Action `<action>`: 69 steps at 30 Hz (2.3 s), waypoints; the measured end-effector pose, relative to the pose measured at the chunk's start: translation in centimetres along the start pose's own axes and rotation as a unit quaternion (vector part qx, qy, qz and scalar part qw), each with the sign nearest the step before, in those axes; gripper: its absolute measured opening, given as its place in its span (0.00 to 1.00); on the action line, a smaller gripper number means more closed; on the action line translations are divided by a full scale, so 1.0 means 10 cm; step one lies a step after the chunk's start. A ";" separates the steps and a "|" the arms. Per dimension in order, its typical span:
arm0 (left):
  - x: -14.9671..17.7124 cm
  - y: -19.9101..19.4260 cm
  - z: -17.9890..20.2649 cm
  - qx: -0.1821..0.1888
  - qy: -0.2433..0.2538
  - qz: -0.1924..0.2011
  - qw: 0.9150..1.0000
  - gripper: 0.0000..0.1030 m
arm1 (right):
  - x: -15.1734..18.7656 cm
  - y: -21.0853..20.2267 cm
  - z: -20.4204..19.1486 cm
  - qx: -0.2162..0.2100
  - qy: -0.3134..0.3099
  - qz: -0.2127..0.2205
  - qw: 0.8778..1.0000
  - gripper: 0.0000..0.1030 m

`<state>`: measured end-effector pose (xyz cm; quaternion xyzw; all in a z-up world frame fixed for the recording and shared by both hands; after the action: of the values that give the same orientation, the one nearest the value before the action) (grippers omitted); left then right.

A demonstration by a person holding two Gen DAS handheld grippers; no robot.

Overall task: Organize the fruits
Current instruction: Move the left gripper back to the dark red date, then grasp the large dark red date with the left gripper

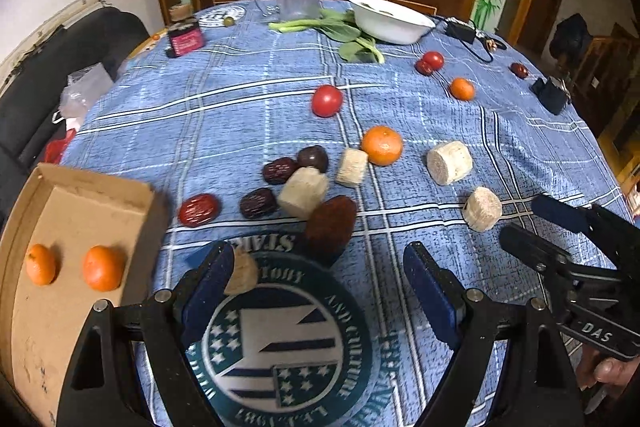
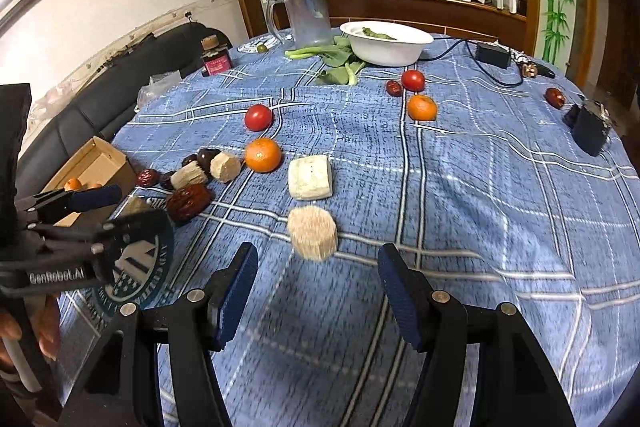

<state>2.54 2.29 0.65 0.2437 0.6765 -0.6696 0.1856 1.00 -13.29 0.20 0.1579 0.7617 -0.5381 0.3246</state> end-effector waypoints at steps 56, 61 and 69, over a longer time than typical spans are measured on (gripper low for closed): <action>0.18 -0.56 -0.31 -0.033 -0.002 0.044 0.998 0.29 | 0.10 -0.23 -0.66 -0.035 -0.002 0.016 0.999 0.33; 0.22 -0.70 -0.51 -0.044 -0.010 0.052 0.998 0.29 | 0.07 -0.25 -0.92 -0.051 -0.017 0.020 0.998 0.33; 0.25 -0.87 -0.85 -0.067 -0.024 0.065 0.995 0.29 | -0.03 -0.23 -1.33 -0.070 -0.045 0.024 0.996 0.33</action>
<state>-3.88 11.13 6.61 0.2578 0.6983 -0.6149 0.2605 -4.48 -1.81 4.87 0.1285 0.7779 -0.4824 0.3817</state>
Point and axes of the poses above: each gripper's, at about its wrist camera, not at the fingertips, and y roughly the way its jaws point, z to its right, x to its underside, the point moved 4 cm from there along y, roughly the way its jaws point, and after that the axes turned 4 degrees about -x, right-handed, at the moved point
